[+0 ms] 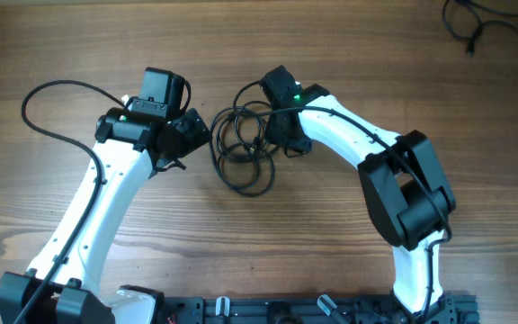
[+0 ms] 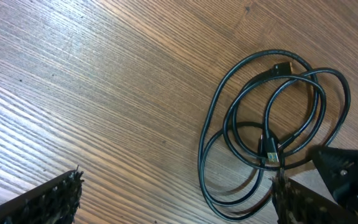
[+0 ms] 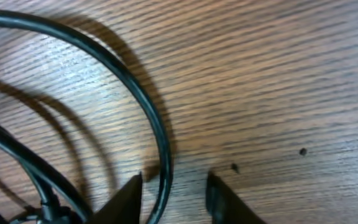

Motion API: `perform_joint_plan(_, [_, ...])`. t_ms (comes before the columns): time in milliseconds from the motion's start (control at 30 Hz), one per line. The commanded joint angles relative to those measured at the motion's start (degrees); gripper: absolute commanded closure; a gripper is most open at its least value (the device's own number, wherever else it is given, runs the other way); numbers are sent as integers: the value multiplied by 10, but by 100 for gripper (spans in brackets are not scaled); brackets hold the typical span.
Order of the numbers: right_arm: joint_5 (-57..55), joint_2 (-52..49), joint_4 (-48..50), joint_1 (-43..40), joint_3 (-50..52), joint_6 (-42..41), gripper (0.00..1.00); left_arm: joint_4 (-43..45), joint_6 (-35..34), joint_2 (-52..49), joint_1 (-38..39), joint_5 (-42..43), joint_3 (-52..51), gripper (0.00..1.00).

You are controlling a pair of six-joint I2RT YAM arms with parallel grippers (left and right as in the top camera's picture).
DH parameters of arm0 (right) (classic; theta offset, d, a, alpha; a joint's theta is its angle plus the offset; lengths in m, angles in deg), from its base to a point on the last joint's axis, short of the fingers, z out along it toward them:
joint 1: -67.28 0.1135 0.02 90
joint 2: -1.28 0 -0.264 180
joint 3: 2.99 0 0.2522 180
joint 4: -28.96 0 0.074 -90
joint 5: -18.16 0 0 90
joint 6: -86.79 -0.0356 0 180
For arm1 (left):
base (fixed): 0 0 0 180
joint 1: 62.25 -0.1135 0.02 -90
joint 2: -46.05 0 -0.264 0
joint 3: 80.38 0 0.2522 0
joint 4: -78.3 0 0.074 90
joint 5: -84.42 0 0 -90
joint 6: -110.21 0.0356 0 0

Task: Untangle cables

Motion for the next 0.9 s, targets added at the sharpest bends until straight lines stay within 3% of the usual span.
perform_joint_plan(0, [-6,-22,-1,6,20,-1,67,1,-8,-5,-2,-11,-5,0])
perform_joint_plan(67, [-4,-31,-2,6,20,0,74,1,-8,-5,-2,-11,-5,0])
perform_joint_plan(133, [-4,-33,-1,7,20,0,75,2,-8,-5,-2,-11,-5,0])
perform_joint_plan(233, [-6,-33,-1,7,20,0,96,2,-8,-5,-2,-11,-5,0])
perform_joint_plan(433, [12,54,-36,-16,-7,5,96,2,-8,-5,-2,-11,-5,0])
perform_joint_plan(533, [62,141,-23,-28,-7,58,96,7,-7,-5,-2,-2,-5,0])
perform_joint_plan(600, [77,213,-20,-28,-7,74,96,24,-3,-5,-2,49,-5,0])
perform_joint_plan(700, [127,276,-15,-28,-7,74,96,56,75,-5,-2,180,-5,0])
perform_joint_plan(800, [138,294,-3,-28,-7,75,96,59,85,-5,-2,209,-5,0])
perform_joint_plan(833, [116,293,-10,-28,-6,75,91,59,85,-5,-2,209,-5,0])
perform_joint_plan(867, [95,288,-18,-28,-2,74,80,58,85,-5,-2,209,-5,0])
